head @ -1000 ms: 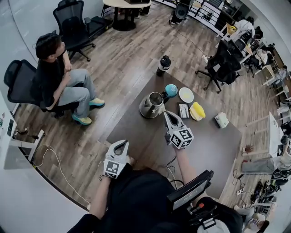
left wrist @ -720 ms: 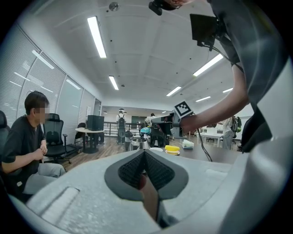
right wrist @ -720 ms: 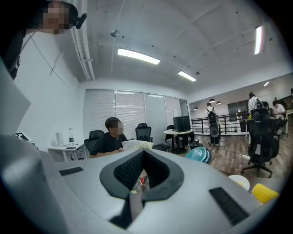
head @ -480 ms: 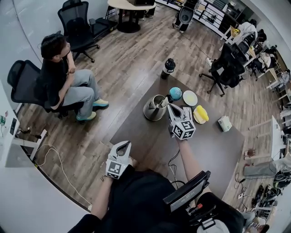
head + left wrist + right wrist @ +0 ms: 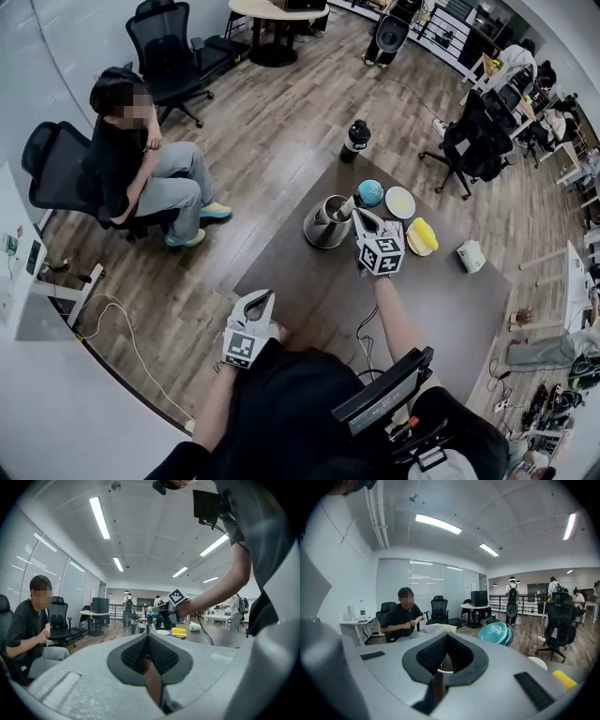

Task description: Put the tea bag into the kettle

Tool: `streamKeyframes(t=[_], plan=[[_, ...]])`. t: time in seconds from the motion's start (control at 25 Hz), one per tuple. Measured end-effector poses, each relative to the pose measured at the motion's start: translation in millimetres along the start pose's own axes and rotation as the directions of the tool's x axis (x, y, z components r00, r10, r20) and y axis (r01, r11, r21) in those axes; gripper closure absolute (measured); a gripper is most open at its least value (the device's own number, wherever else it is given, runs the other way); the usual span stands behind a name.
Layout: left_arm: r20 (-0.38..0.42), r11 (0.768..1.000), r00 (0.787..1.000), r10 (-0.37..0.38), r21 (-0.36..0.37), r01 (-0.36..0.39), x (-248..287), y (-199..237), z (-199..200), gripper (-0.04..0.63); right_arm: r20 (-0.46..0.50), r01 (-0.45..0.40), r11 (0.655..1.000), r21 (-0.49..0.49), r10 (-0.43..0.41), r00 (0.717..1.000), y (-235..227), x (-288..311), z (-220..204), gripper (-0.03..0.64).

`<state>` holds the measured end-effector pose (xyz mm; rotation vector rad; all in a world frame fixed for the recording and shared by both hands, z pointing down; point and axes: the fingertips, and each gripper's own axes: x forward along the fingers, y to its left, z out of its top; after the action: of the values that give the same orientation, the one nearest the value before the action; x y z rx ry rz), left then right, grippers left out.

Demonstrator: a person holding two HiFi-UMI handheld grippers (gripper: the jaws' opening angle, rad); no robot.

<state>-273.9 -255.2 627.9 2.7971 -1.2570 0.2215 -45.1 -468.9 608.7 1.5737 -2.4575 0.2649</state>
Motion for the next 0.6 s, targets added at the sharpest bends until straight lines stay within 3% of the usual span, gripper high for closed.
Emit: streamKeyframes(t=[0.28, 0.6], plan=[[-0.007, 1.000, 1.000, 0.013, -0.006, -0.013, -1, 3, -4, 0.594, -0.115, 0.012, 0.997, -0.072, -0.020, 0.993, -1, 20, -29, 0.611], [-0.013, 0.999, 0.999, 0.033, -0.012, -0.033, -6, 8, -6, 0.594, -0.187, 0.028, 0.997, -0.076, -0.042, 0.982, -5, 38, -47, 0.611]])
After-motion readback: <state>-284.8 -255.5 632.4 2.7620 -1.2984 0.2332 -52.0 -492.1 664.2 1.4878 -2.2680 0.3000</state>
